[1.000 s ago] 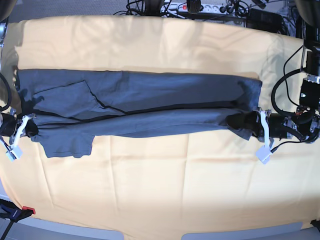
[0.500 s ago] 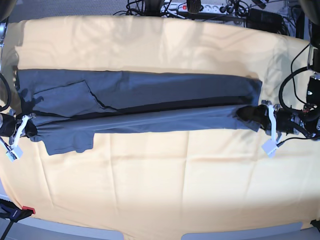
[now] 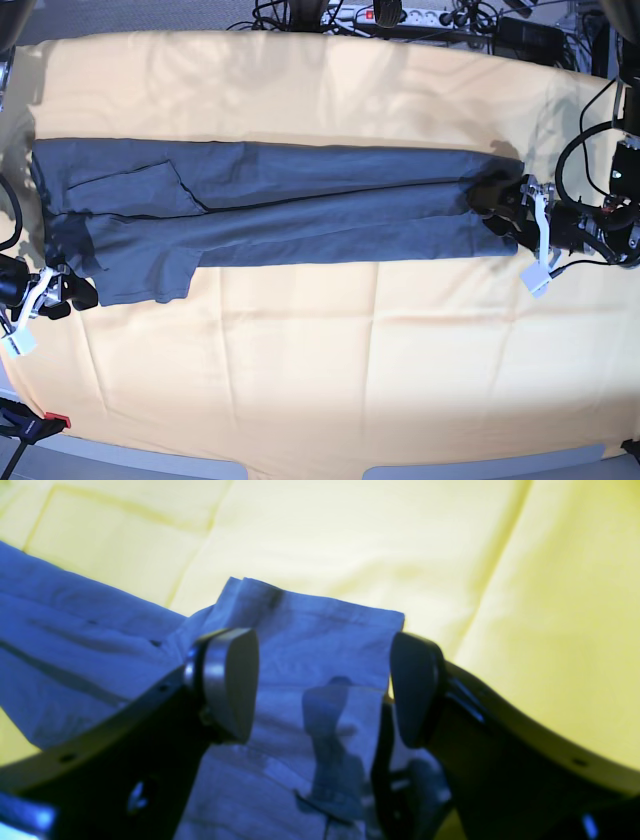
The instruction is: Fold the T-shirt properly
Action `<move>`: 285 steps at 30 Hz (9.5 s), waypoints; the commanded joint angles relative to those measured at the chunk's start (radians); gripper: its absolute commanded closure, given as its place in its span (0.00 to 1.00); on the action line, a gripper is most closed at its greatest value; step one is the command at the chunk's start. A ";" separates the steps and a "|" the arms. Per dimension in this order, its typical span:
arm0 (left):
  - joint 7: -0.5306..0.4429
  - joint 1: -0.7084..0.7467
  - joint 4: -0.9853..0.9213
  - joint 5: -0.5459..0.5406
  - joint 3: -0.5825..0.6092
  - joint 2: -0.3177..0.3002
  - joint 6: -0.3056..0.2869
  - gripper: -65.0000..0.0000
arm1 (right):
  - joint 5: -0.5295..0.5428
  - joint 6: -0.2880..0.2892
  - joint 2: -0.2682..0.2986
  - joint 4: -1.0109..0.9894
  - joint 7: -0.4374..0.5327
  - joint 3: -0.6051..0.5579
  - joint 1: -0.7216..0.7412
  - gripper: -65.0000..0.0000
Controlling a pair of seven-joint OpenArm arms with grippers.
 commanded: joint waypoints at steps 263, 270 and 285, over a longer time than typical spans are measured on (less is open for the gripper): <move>-0.189 0.343 0.012 0.321 -0.700 0.357 0.124 1.00 | -0.494 -0.117 -0.344 0.397 0.163 0.402 -0.534 0.92; -0.198 0.325 0.012 0.333 -0.700 0.288 0.128 1.00 | -0.402 -0.049 -0.337 0.397 0.163 0.402 -0.533 0.74; -0.193 0.233 0.012 0.327 -0.705 0.154 0.140 1.00 | -0.337 -0.023 -0.333 0.397 0.148 0.402 -0.514 0.74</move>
